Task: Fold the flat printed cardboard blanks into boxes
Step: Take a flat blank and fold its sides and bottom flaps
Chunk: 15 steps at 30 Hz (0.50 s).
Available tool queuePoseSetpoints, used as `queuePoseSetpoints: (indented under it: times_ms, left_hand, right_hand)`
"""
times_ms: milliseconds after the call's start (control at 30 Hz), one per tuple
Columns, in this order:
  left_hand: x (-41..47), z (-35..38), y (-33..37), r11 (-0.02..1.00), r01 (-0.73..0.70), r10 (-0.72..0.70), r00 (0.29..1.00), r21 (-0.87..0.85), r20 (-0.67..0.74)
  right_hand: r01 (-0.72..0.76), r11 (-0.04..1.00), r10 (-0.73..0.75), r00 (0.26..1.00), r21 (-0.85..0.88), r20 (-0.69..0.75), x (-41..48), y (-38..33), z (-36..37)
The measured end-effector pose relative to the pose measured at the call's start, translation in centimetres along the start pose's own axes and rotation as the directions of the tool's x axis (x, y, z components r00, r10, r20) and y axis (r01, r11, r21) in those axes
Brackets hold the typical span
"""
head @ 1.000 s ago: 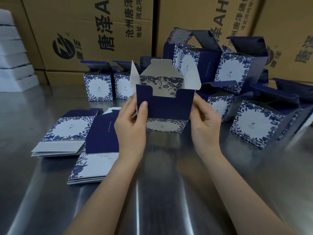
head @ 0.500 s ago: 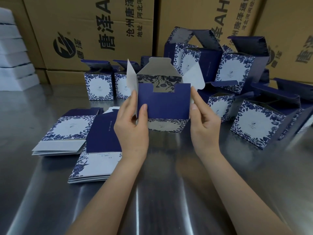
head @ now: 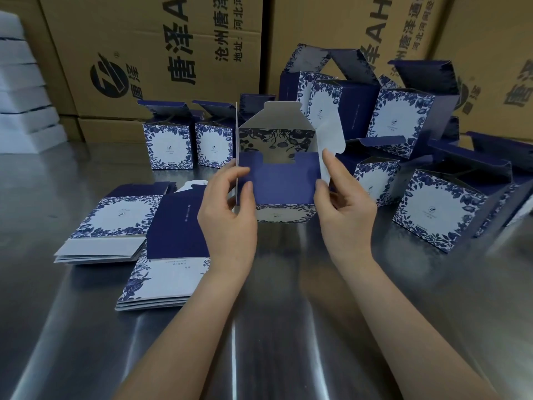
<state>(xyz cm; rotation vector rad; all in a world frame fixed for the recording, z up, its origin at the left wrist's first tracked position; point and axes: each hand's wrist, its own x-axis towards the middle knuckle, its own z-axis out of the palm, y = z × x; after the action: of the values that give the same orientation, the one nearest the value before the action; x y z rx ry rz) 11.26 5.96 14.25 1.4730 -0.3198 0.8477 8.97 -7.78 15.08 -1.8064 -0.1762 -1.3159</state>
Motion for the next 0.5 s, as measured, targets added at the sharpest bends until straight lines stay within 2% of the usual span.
queuePoseSetpoints:
  times_ms: [167, 300, 500]
  left_hand:
    - [0.1, 0.0, 0.3, 0.998, 0.023, -0.024, 1.0, -0.058, -0.014]
    - [0.1, 0.1, 0.1, 0.998, 0.022, -0.022, 1.0, -0.055, 0.001]
    - [-0.1, 0.1, -0.8, 0.995, -0.089, 0.088, 0.996, 0.037, 0.026]
  right_hand:
    - [0.042, 0.998, -0.042, 0.999, -0.044, 0.018, -0.1, -0.3, 0.0]
    - [0.132, 0.988, -0.129, 0.991, -0.086, 0.036, 0.0, -0.3, 0.0]
    - [0.191, 0.964, -0.171, 0.978, -0.187, 0.118, 0.2, -0.2, -0.2]
